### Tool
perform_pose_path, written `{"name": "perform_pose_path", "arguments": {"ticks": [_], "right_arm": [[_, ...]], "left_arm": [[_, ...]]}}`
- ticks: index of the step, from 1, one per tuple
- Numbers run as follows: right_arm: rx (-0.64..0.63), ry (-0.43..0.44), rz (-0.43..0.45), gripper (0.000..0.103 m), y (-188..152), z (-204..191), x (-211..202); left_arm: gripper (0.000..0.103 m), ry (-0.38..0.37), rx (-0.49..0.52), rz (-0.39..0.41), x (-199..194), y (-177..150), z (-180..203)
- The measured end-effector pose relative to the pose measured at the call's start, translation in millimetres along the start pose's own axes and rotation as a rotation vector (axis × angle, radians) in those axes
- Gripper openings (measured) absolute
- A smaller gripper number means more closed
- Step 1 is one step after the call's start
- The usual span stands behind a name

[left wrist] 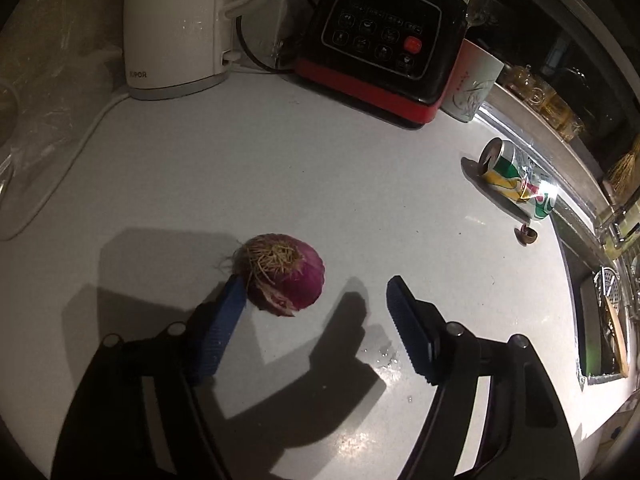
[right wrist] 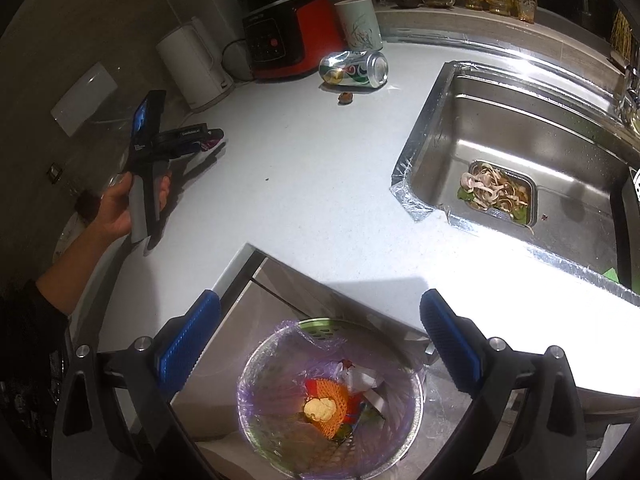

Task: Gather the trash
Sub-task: 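Move both open tools back over the counter toward the onion and nut shell, then grasp the red onion with the left tool while the right tool grasps the brown nut shell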

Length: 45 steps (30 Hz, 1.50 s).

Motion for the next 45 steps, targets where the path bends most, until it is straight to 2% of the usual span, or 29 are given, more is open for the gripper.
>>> {"name": "perform_pose_path", "arguments": {"ticks": [3,4,5,7,10,12,13,14,15,16,17,20,23,28,30,32,34,39,45], "right_arm": [[0.019,0.002,-0.003,0.099,3.8,1.4,5.2],[0.022,0.005,-0.006,0.099,5.5,1.3,7.4],[0.022,0.007,-0.009,0.099,7.3,1.1,10.2],[0.012,0.015,-0.020,0.099,11.3,-0.6,15.7],[-0.017,0.033,-0.041,0.099,18.8,-5.6,26.4],[-0.039,0.044,-0.056,0.099,25.0,-8.1,34.5],[-0.048,0.052,-0.063,0.099,28.2,-9.7,38.0],[-0.057,0.057,-0.070,0.099,31.7,-11.2,41.5],[-0.066,0.063,-0.075,0.099,34.9,-12.7,44.5],[-0.074,0.069,-0.080,0.099,38.3,-13.3,47.1],[-0.081,0.074,-0.084,0.099,41.2,-14.4,49.7],[-0.091,0.088,-0.096,0.099,48.0,-15.4,56.3],[-0.089,0.092,-0.100,0.099,53.4,-13.5,60.8],[-0.073,0.095,-0.107,0.099,56.5,-8.2,64.7],[-0.066,0.097,-0.112,0.099,55.4,-6.4,66.3],[-0.060,0.097,-0.115,0.099,54.7,-4.5,68.2],[-0.054,0.102,-0.116,0.099,55.0,-3.5,69.6],[-0.087,0.106,-0.114,0.099,68.3,-7.4,80.1],[-0.207,0.079,-0.015,0.099,134.2,-16.3,106.9]], "left_arm": [[0.069,0.012,0.022,0.014,3.6,2.4,1.6],[0.062,0.027,0.038,0.021,4.0,2.6,2.0],[0.046,0.033,0.049,0.028,3.9,3.7,0.9],[0.034,0.018,0.040,0.028,4.8,5.6,-4.9],[0.028,-0.045,-0.021,0.007,4.9,7.1,-13.8],[0.028,-0.058,-0.034,-0.014,5.2,7.3,-16.4],[0.031,-0.053,-0.039,-0.021,5.1,7.2,-17.1],[0.043,-0.047,-0.050,-0.026,4.3,7.3,-17.9],[0.050,-0.045,-0.059,-0.022,3.5,7.9,-17.6],[0.063,-0.035,-0.064,-0.012,2.4,9.2,-17.8],[0.070,-0.023,-0.062,0.000,1.1,10.2,-17.6],[0.076,-0.008,-0.030,0.009,3.7,12.2,-10.9],[0.076,0.004,-0.007,-0.008,13.8,14.5,-5.9],[0.076,0.044,0.026,0.007,24.6,23.8,-1.5],[0.066,0.059,0.058,0.022,25.9,25.4,2.3],[0.045,0.095,0.096,0.027,26.1,25.7,3.4],[0.045,0.069,0.087,0.029,24.0,25.5,4.2],[0.043,0.066,0.102,0.028,20.8,25.2,7.3],[0.043,0.052,0.119,0.061,-3.5,27.5,27.3]]}}
Point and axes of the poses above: each gripper's, at about its wrist camera, not at the fingertips, and x roughly the way its jaws point, z to its right, y to its top, the point moved 10 cm from there along x, roughly the way its jaws point, and after that the axes turned 6 degrees about x, right-handed, at the moved point
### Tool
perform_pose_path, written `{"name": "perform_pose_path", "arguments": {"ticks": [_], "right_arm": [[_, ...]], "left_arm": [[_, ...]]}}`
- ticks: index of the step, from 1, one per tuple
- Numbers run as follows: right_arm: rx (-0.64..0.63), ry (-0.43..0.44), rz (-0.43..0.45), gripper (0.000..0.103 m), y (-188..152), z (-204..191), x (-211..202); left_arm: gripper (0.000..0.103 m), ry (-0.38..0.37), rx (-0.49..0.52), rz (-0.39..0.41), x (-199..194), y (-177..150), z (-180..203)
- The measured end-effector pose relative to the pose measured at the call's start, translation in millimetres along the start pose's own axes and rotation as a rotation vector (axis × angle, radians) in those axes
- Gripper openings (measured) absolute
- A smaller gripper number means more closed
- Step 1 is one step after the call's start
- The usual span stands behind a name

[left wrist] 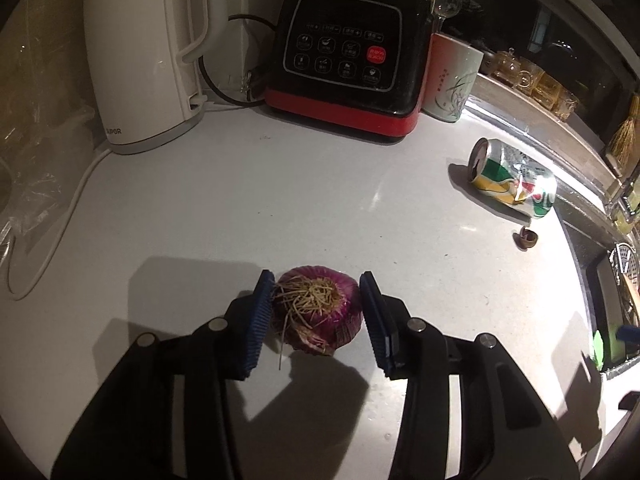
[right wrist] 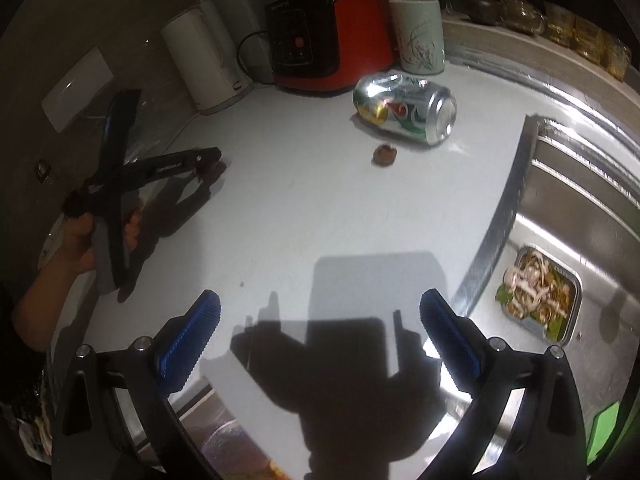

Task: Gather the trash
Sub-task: 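Grasp the red onion with the left tool while the right tool grasps the brown nut shell, then carry both items over the bin and open the left tool to drop the onion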

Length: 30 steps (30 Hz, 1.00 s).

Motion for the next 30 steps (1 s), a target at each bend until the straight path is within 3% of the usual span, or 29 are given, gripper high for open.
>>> {"name": "perform_pose_path", "arguments": {"ticks": [2,6,12,19,23,30], "right_arm": [[-0.040,-0.030,0.023,0.094,26.7,7.2,18.1],[-0.040,-0.061,0.012,0.067,63.6,29.2,61.7],[-0.057,-0.099,-0.011,0.045,83.6,47.5,100.7],[-0.100,-0.117,-0.006,0.037,90.9,48.3,112.5],[-0.143,-0.136,-0.006,0.025,91.8,44.7,114.0],[-0.118,-0.113,0.018,0.025,76.7,35.1,88.4]], "left_arm": [[0.043,-0.013,0.003,0.007,-11.2,-1.2,10.9],[0.043,-0.036,0.006,0.010,-29.8,-10.5,34.9],[0.043,-0.085,-0.037,-0.009,-46.5,-32.3,62.8],[0.043,-0.088,-0.048,-0.017,-58.2,-47.3,71.5],[0.043,-0.088,-0.071,-0.013,-64.1,-49.0,70.3],[0.043,-0.097,-0.059,0.000,-79.9,-53.7,77.6]]}}
Point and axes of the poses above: each gripper's, at about its wrist camera, not at the fingertips, and x roughly the way its jaws point, z to its right, y to its top, the point moved 10 cm from there along x, roughly the way its jaws point, and after that the axes turned 6 degrees about x, right-handed, at the moved point
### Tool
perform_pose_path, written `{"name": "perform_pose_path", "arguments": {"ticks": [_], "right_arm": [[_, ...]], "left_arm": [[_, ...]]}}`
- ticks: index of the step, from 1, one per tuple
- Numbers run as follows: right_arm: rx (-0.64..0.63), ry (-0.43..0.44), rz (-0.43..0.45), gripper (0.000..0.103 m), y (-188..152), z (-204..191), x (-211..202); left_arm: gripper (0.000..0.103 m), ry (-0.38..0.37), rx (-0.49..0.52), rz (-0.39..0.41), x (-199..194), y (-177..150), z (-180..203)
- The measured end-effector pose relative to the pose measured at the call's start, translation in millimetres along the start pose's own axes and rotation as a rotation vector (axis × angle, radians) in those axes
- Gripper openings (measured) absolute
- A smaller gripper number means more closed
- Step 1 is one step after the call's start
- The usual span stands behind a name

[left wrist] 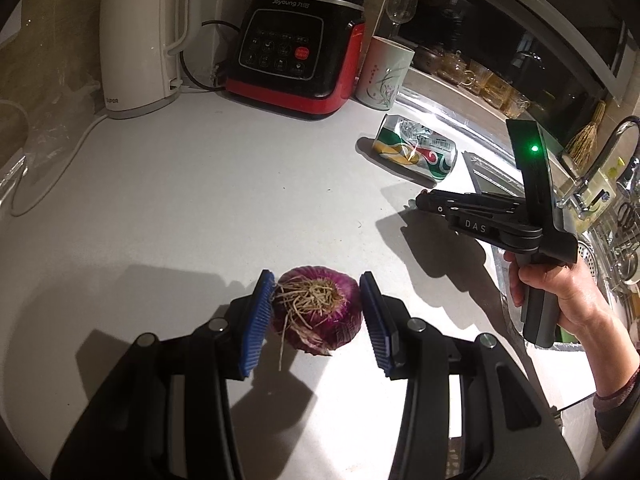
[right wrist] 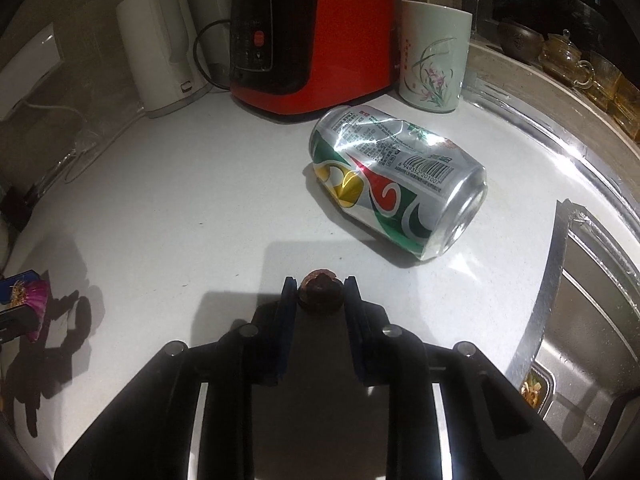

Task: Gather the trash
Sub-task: 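Carry both items over the bin and open the left tool to drop the onion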

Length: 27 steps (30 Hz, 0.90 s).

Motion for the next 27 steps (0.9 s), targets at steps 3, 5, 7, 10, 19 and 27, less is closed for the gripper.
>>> {"name": "perform_pose_path", "arguments": {"ticks": [3,5,7,10,19,27], "right_arm": [[-0.009,0.018,0.024,0.025,-16.8,-13.6,-32.0],[-0.007,0.033,0.034,0.024,-34.9,-24.2,-58.0],[-0.006,0.038,0.037,0.025,-56.5,-33.3,-82.0],[0.012,0.058,0.029,0.025,-93.6,-45.7,-115.8],[0.013,0.113,-0.031,0.025,-201.9,-71.8,-184.6],[0.005,0.142,-0.073,0.025,-270.4,-69.3,-221.4]], "left_arm": [[0.043,-0.013,0.019,0.008,-10.4,-4.1,8.4],[0.043,-0.025,0.035,0.010,-17.8,-8.4,15.6],[0.043,-0.033,0.055,0.010,-25.0,-13.7,24.7],[0.043,-0.056,0.072,0.006,-36.6,-26.3,41.4],[0.043,-0.062,0.080,-0.005,-73.6,-89.2,98.3],[0.043,-0.033,0.048,-0.076,-90.2,-182.3,146.4]]}}
Point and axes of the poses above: each gripper's, at about its wrist camera, not at the fingertips, and x roughly the way its jaws point, z to its right, y to its top, the point moved 10 cm from there along x, roughly the way its jaws point, and after that the axes turned 6 degrees about x, right-handed, at the moved point
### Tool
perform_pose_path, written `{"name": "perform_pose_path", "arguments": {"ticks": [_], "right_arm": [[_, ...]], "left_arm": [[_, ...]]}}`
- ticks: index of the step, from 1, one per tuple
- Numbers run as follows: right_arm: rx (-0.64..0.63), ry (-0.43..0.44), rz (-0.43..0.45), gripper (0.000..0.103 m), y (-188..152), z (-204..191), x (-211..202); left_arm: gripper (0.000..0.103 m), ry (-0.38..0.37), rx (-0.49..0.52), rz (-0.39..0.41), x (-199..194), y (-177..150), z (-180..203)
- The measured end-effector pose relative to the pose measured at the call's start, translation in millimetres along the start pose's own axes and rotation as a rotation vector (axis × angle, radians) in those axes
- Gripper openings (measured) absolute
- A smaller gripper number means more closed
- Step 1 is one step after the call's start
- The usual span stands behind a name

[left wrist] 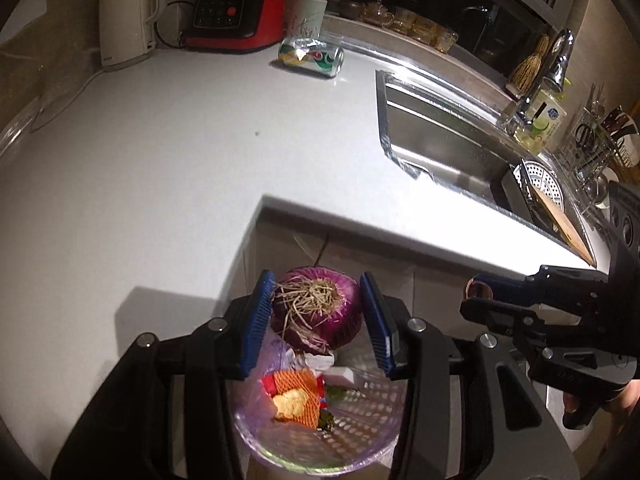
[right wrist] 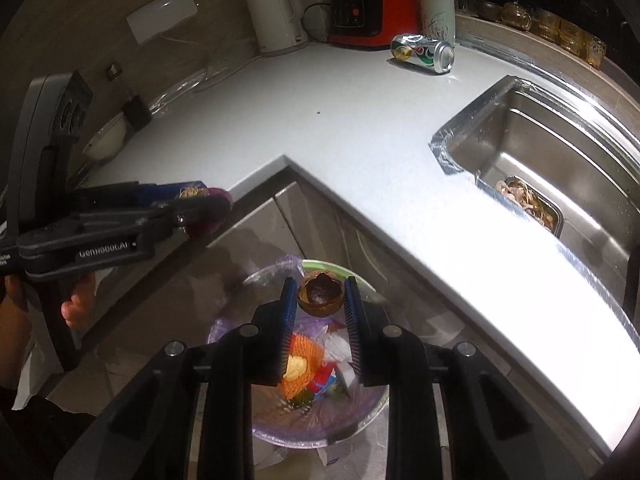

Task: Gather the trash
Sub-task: 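Carry both items over the bin and open the left tool to drop the onion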

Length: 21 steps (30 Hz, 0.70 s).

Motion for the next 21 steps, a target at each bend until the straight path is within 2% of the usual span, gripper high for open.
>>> {"name": "perform_pose_path", "arguments": {"ticks": [5,12,14,17,21], "right_arm": [[-0.017,-0.013,-0.014,0.025,-25.6,1.2,-13.6],[-0.011,-0.024,-0.023,0.025,-47.7,6.3,-30.5],[-0.016,-0.028,-0.028,0.025,-51.9,7.1,-33.2],[-0.014,-0.033,-0.034,0.025,-56.4,9.9,-34.6],[-0.007,-0.026,-0.036,0.025,-59.7,12.3,-35.8]], "left_arm": [[0.044,0.014,0.011,-0.060,16.5,-52.7,22.8],[0.046,0.003,0.005,-0.158,53.9,-107.5,40.6],[0.056,-0.008,-0.010,-0.190,63.9,-117.3,43.8],[0.069,0.014,-0.013,-0.184,66.6,-121.4,45.6],[0.073,0.032,0.004,-0.174,62.0,-117.9,49.8]]}}
Point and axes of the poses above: each gripper's, at about its wrist camera, not at the fingertips, and x roughly the way its jaws point, z to its right, y to its top, the point moved 10 cm from there along x, roughly the way its jaws point, and after that the axes turned 6 degrees about x, right-handed, at the moved point
